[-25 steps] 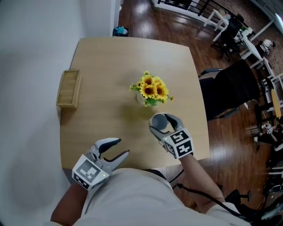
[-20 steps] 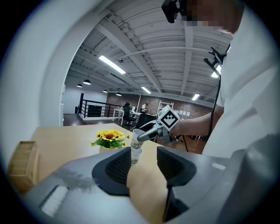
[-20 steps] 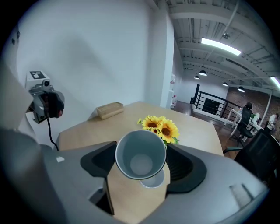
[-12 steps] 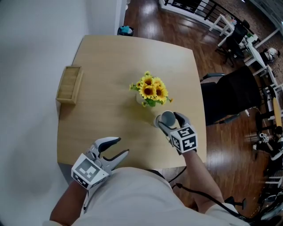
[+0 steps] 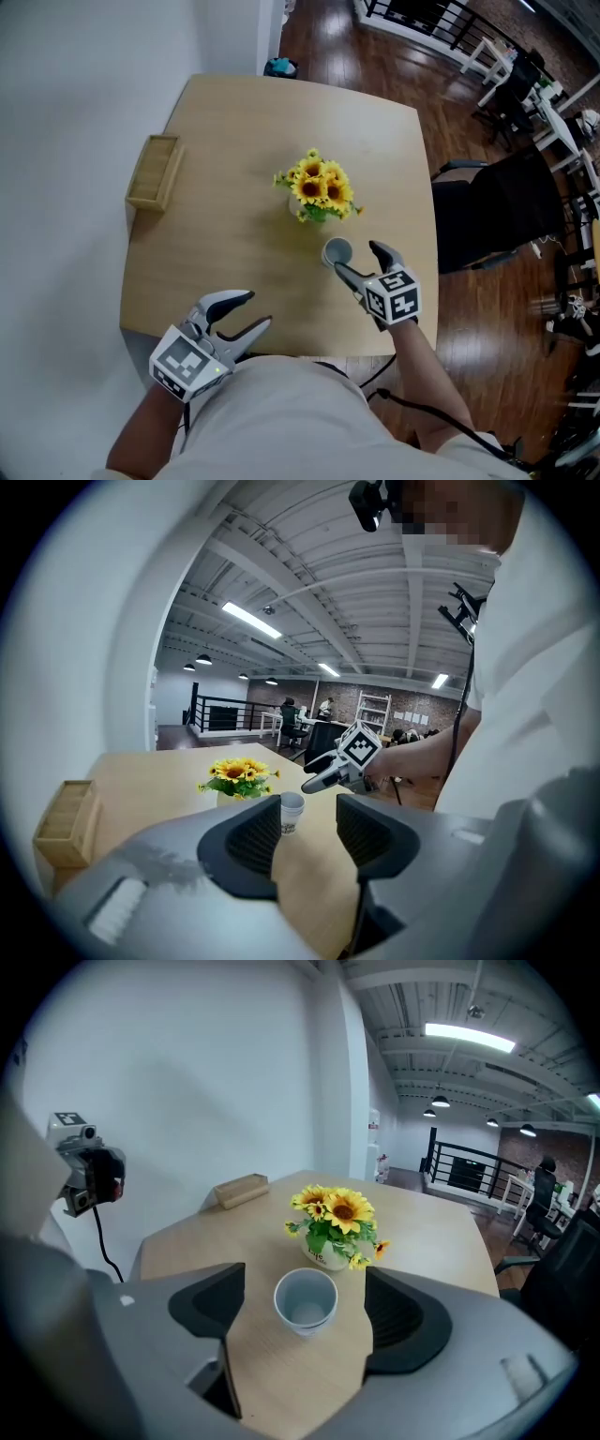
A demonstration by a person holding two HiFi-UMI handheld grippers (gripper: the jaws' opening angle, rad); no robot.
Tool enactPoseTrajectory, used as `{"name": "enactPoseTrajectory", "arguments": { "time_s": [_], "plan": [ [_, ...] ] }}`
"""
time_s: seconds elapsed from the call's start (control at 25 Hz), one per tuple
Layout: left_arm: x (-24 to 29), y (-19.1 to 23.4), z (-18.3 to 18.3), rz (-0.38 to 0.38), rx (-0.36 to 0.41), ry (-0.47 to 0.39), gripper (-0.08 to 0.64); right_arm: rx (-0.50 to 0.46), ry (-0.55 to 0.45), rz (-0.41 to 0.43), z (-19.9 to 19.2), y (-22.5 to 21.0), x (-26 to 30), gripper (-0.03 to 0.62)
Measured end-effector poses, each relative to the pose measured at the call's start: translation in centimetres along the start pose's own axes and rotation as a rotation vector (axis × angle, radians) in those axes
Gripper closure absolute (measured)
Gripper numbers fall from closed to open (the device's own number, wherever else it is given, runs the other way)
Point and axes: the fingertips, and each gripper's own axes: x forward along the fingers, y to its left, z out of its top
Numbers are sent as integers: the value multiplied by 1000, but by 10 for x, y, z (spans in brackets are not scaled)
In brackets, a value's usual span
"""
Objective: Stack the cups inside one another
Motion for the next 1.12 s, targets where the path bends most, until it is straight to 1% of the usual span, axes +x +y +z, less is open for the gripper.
{"name": "enactPoseTrajectory", "arguments": {
  "time_s": [0.16,0.24,0.44,0.52,0.64,0.72,0.88,1.0,1.12],
  "plan": [
    [7,-19,0,42,-8,3,362,-8,-28,23,-14,0,-31,196],
    [13,-31,-2,64,-13,8,362,-7,-30,48,-26,0,-47,196],
    [26,-62,-7,128,-30,38,362,3,-19,113,-73,2,-87,195],
    [30,-77,-8,137,-31,51,362,9,-14,126,-91,2,-101,192],
    [35,-99,-4,114,0,72,362,16,-9,122,-111,1,-119,189],
    [35,-109,0,88,30,76,362,33,-12,100,-120,3,-134,188],
    [23,-123,7,48,52,40,362,68,-35,30,-130,16,-172,187],
    [-2,-137,6,22,73,3,362,72,-41,-5,-136,40,-200,186],
    [-39,-140,-4,22,55,-35,362,71,-42,-17,-140,80,-222,186]
  ]
}}
